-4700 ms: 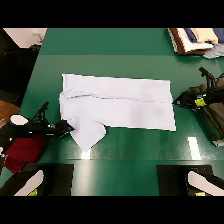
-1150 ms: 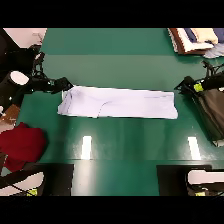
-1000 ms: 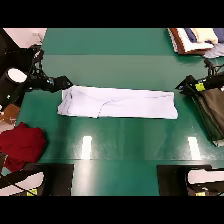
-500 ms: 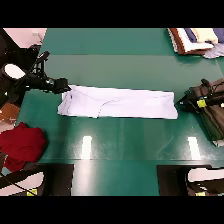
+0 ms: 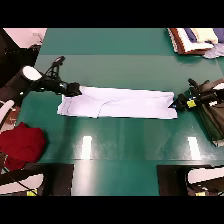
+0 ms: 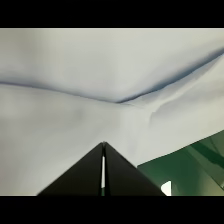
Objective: Fold the shirts.
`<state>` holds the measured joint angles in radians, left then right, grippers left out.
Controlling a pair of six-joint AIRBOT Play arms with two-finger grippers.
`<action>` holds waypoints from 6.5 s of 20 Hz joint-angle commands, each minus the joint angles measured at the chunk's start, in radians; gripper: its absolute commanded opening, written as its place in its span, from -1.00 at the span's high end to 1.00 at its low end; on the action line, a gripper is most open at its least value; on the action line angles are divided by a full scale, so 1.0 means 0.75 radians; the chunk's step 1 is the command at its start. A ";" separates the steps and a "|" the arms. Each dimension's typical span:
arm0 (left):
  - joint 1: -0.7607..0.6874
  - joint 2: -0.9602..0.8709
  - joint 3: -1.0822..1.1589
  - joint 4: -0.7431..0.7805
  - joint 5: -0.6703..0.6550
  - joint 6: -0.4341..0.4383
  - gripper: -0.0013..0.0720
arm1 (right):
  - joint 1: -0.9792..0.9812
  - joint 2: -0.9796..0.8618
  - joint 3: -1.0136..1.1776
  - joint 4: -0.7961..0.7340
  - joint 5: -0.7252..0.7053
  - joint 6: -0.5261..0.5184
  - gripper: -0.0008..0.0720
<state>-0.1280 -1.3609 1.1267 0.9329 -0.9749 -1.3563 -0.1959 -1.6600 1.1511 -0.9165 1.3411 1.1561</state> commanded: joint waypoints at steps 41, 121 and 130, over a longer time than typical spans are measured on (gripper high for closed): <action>-0.101 -0.044 0.489 0.298 -0.040 -0.040 0.90 | 1.032 0.064 0.837 0.451 -0.144 0.047 0.94; -0.201 0.172 0.485 0.251 -0.043 -0.031 0.90 | -0.602 0.298 1.011 0.168 0.159 0.079 0.94; -0.201 0.172 0.485 0.251 -0.053 0.010 0.90 | -0.898 0.663 0.404 -0.233 0.200 0.096 0.94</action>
<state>-0.2787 -1.2327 1.4906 1.1210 -1.0138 -1.3762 -0.8032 -1.2472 1.5917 -0.9806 1.4841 1.2182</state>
